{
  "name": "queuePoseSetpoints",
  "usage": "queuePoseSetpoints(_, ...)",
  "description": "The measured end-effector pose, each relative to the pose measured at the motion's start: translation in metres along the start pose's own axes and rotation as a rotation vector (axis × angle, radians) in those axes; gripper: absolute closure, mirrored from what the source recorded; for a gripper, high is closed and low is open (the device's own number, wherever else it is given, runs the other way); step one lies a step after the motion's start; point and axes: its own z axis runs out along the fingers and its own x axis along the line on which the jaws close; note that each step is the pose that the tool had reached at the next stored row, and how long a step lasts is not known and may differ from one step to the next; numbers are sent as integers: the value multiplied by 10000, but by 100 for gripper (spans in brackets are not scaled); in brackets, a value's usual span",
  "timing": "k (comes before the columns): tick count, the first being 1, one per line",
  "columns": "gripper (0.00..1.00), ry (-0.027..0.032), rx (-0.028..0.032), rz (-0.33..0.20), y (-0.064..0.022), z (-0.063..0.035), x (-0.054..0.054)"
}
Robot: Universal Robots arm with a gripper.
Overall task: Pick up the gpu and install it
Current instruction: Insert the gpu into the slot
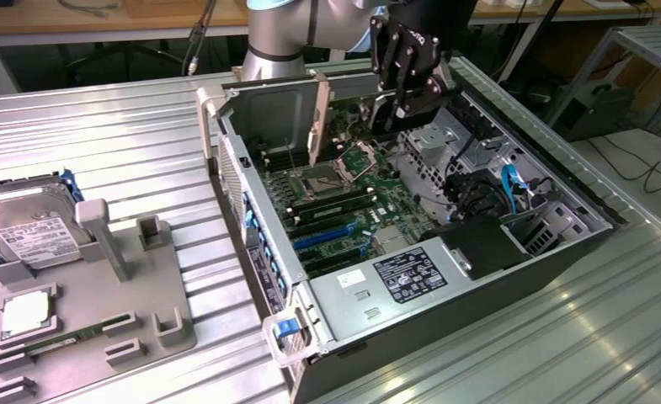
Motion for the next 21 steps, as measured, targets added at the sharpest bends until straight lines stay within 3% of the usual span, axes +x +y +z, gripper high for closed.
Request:
queuePoseSetpoints(3, 72, -233, 2, 9, 3, 16, 1)
queuePoseSetpoints(5, 72, -305, 5, 13, 4, 44, 3)
queuePoseSetpoints(10, 72, -299, -4, 90, 37, 68, 4)
queuePoseSetpoints(12, 72, -299, -34, 108, 40, 91, 6)
queuePoseSetpoints(15, 72, -300, -133, 123, 41, 128, 8)
queuePoseSetpoints(21, 72, -299, -135, 122, 43, 176, 11)
